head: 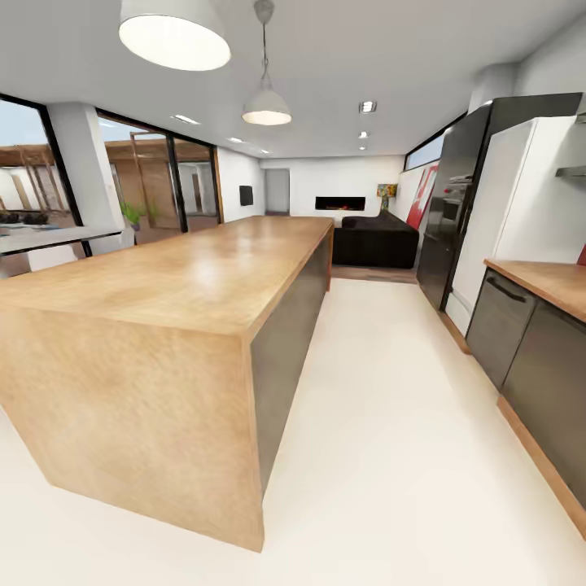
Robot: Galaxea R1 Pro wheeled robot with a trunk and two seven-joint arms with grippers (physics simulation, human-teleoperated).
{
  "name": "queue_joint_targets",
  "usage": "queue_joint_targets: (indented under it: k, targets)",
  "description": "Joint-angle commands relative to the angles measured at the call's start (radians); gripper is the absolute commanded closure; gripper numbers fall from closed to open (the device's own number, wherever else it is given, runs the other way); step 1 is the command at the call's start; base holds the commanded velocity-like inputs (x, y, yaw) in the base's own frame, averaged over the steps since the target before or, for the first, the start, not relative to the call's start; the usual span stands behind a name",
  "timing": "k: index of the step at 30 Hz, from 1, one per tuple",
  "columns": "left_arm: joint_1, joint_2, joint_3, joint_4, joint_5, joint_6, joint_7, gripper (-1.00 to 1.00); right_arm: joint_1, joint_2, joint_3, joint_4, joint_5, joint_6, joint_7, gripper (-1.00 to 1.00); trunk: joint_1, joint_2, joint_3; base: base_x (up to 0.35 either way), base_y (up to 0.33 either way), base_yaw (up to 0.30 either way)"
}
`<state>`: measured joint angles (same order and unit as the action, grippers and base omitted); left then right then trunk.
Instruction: Set up a coffee station on the kitchen countertop: keep the coffee maker on the countertop, move the bottle of coffee from the kitchen shelf to the counter next to the coffee maker, place a paper coffee filter on top of the coffee maker, put the saucer next to the coffee maker with the coffee cup on the saucer, and place the electric kettle next to the coffee maker.
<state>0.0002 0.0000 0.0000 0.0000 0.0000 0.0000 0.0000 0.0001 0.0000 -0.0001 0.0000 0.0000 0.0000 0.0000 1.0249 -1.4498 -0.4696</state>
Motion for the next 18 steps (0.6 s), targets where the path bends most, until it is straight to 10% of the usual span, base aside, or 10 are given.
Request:
queue_joint_targets:
  k: [1, 8, 18]
  targets:
    - [0.0, 0.0, 0.0, 0.0, 0.0, 0.0, 0.0, -1.0, 0.0, 0.0, 0.0, 0.0, 0.0, 0.0, 0.0, -1.0, 0.0, 0.0, 0.0, 0.0, 0.0, 0.0]
    - [-0.017, 0.021, -0.005, -0.016, 0.0, 0.0, -0.002, -1.0, -0.024, 0.009, -0.004, 0.009, -0.006, 0.013, 0.002, -1.0, 0.0, 0.0, 0.0, 0.0, 0.0, 0.0]
    - [-0.011, -0.021, 0.011, -0.072, 0.016, -0.014, -0.002, -1.0, -0.004, -0.013, 0.036, -0.047, 0.045, -0.027, 0.002, -1.0, 0.0, 0.0, 0.0, 0.0, 0.0, 0.0]
